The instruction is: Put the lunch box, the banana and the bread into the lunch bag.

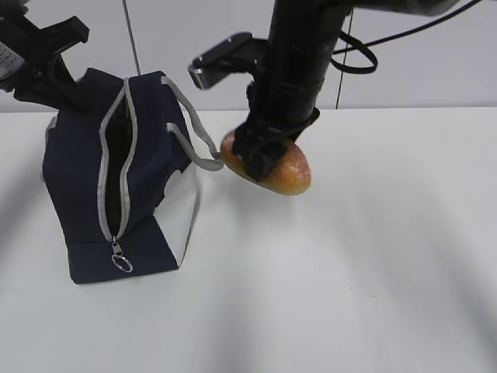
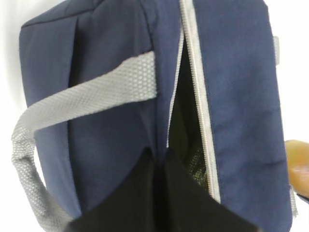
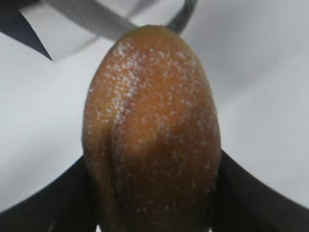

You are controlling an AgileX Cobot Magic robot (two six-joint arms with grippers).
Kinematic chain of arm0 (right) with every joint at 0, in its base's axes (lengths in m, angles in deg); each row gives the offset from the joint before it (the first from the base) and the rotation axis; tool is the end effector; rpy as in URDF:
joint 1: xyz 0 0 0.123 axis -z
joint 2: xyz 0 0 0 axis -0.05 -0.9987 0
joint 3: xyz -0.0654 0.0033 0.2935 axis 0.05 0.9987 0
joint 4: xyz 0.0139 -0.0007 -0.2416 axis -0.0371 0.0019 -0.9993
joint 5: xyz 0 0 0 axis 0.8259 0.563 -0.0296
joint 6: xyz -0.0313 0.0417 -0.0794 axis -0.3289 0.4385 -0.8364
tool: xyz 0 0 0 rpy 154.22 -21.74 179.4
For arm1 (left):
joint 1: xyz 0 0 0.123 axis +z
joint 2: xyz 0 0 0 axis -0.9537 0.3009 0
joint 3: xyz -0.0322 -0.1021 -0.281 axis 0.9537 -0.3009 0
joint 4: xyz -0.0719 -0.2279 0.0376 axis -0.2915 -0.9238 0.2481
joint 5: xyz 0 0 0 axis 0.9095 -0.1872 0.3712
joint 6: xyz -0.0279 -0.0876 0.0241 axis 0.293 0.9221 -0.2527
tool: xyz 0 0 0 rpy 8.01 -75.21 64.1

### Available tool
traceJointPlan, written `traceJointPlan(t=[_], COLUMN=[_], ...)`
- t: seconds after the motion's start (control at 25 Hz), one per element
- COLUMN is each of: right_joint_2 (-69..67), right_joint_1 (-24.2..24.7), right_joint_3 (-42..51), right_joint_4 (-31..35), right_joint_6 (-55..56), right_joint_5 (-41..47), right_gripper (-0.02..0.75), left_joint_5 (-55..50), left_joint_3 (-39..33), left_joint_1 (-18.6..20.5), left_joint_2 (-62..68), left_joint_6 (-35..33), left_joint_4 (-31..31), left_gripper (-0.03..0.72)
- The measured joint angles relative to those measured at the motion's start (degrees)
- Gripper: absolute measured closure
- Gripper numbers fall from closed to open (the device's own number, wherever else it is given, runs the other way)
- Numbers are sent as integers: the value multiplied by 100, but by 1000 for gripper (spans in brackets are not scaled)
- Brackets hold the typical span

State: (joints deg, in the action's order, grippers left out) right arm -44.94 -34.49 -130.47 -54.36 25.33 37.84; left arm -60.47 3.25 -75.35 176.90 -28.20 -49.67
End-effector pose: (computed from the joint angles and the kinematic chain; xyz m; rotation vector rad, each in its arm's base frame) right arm 0.3633 0.2210 0.2798 -1.3900 2.5478 -0.0178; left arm 0.3666 -0.0562 0.3188 -0.0607 2.7071 -0.6253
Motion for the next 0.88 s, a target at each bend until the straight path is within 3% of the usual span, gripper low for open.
traceJointPlan(t=[0.24,0.52,0.88], right_joint_2=[0,-25,-484], right_joint_1=[0,0,0], right_joint_3=[-927,-1101,-1105], right_joint_4=[1157,2997,4143], right_joint_6=[392,502,626], right_joint_5=[59,77,-764], right_gripper=[316,318,318], left_joint_5=[0,-4,-11], left_joint_3=[0,0,0], left_joint_1=[0,0,0], left_joint_2=[0,0,0], left_joint_6=[0,0,0], left_joint_4=[-10,-140,-186], left_gripper=[691,691,691])
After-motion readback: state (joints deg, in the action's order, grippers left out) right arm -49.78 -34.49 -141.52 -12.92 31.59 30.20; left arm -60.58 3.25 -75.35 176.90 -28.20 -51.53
